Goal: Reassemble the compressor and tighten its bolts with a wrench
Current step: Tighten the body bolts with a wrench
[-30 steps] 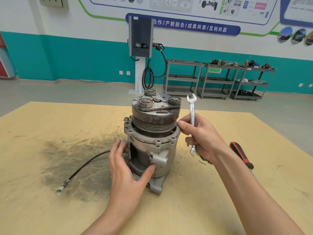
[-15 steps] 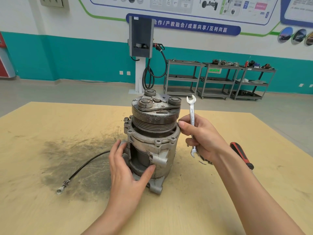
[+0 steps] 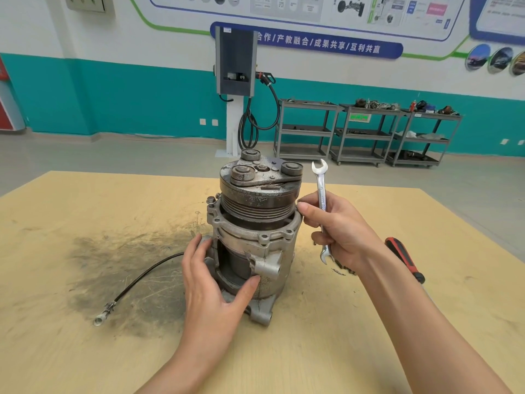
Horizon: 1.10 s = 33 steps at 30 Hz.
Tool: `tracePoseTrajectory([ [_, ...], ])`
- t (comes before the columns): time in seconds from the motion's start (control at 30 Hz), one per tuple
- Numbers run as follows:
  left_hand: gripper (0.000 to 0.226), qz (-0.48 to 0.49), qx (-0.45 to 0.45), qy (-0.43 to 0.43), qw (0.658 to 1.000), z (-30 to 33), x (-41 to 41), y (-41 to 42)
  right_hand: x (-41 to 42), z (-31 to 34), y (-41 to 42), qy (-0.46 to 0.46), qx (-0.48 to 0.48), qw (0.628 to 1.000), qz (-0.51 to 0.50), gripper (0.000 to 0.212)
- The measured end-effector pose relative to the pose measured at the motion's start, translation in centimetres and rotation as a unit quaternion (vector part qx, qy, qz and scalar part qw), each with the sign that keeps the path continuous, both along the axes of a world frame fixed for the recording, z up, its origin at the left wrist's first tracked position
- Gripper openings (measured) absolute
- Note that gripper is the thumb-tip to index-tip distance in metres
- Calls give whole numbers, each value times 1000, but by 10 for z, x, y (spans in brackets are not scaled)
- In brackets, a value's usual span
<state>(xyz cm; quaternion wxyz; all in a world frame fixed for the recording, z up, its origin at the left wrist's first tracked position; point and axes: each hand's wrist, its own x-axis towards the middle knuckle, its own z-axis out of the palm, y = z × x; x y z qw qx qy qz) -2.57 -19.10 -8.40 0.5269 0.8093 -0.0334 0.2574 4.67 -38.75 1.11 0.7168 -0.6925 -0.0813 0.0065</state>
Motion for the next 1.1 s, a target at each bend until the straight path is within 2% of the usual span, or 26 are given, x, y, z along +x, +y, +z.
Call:
tracePoseTrajectory([
  [0.07, 98, -2, -1, 0, 1000, 0, 0, 0, -1, 2, -3, 10, 10, 1000, 23, 5],
  [0.2, 99, -2, 0, 3, 1000, 0, 0, 1, -2, 3, -3, 21, 22, 999, 25, 25],
  [0.53, 92, -2, -5, -18, 1000, -2, 1, 0, -6, 9, -3, -1, -28, 1000, 12, 9],
  [0.73, 95, -2, -3, -7, 1000, -2, 1, 0, -6, 24, -19, 18, 104, 994, -21, 37],
  [0.93, 95, -1, -6, -12, 1000, -2, 1, 0, -5, 31, -29, 21, 277, 959, 51, 40],
  [1.0, 93, -2, -6, -15, 1000, -2, 1, 0, -6, 31, -29, 1, 301, 950, 86, 38],
  [1.1, 96, 1, -7, -11, 1000, -2, 2, 0, -6, 27, -27, -53, 297, 949, 94, 22],
])
